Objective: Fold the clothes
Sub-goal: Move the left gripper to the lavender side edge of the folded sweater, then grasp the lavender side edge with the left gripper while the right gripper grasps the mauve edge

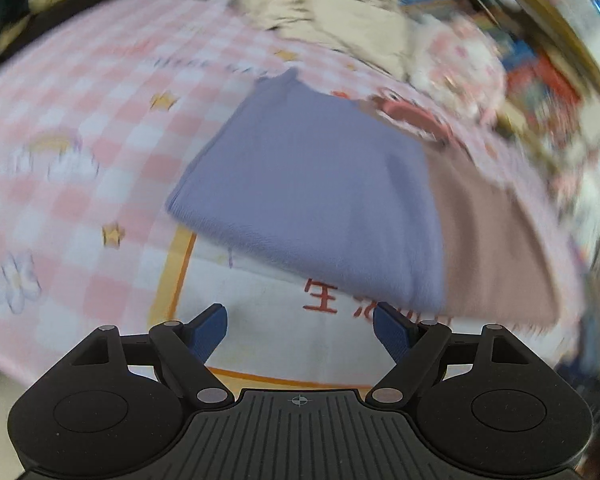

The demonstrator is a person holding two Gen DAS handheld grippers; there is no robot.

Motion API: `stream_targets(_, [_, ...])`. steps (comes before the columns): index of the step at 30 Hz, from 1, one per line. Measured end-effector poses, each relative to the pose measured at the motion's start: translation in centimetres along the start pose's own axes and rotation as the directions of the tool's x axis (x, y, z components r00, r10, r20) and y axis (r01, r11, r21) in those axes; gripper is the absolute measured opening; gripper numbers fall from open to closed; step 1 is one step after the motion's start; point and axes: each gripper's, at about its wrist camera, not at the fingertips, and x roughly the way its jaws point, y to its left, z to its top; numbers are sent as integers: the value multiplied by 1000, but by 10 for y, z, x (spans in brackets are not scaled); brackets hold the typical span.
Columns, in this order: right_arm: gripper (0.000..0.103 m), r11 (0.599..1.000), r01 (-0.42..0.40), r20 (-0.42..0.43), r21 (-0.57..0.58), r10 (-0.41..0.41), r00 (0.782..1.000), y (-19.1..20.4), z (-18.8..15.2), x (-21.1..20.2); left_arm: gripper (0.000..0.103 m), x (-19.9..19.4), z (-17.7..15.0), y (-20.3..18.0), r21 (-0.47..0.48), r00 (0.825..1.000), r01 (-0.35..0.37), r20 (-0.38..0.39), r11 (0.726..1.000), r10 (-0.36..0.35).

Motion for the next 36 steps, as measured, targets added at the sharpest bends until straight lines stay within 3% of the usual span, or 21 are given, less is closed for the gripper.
stream_targets(7, [88, 1000, -14, 20, -19, 15, 1000, 3, 2, -4, 82, 8, 13, 22, -200, 995, 76, 82, 977, -60])
stream_targets(11, [88, 1000, -16, 24, -21, 16, 1000, 3, 3, -5, 82, 13, 20, 43, -412, 983, 153, 154, 898, -97])
stream_targets(14, [88, 1000, -11, 20, -28, 11, 1000, 4, 3, -6, 81, 17, 25, 54, -486, 974, 195, 200, 852, -109])
stream_targets(17, [88, 999, -7, 15, -39, 8, 1000, 5, 2, -6, 79, 19, 27, 57, -516, 967, 211, 236, 830, -99])
stream_targets(19, [88, 999, -6, 13, -51, 6, 1000, 6, 2, -7, 71, 21, 28, 55, -520, 968, 195, 239, 832, -78])
stream_targets(21, [88, 998, -3, 20, -57, 4, 1000, 6, 2, -8, 42, 23, 31, 57, -530, 972, 172, 227, 830, -56])
stream_targets(24, [88, 999, 1, 23, -46, 0, 1000, 4, 2, -8, 15, 25, 33, 65, -574, 974, 184, 215, 798, -70])
stream_targets(25, [88, 999, 1, 19, -39, 0, 1000, 3, 2, -8, 11, 25, 34, 68, -590, 973, 197, 215, 783, -82])
stream_targets(26, [88, 999, 0, 18, -35, 1, 1000, 3, 2, -7, 10, 21, 37, 65, -566, 968, 211, 232, 797, -92])
stream_targets(29, [88, 1000, -3, 14, -22, 3, 1000, 1, 3, -6, 10, 0, 48, 34, -357, 947, 230, 296, 905, -124])
stream_targets(31, [88, 1000, -6, 13, -19, 6, 1000, 2, 3, -5, 12, -5, 50, 21, -271, 939, 236, 313, 933, -146])
stream_targets(33, [88, 1000, -9, 13, -22, 10, 1000, 3, 3, -5, 12, -1, 47, 23, -287, 946, 214, 300, 934, -124])
stream_targets(36, [88, 1000, -13, 8, -28, 13, 1000, 5, 1, -5, 15, 10, 40, 46, -419, 953, 232, 278, 878, -120])
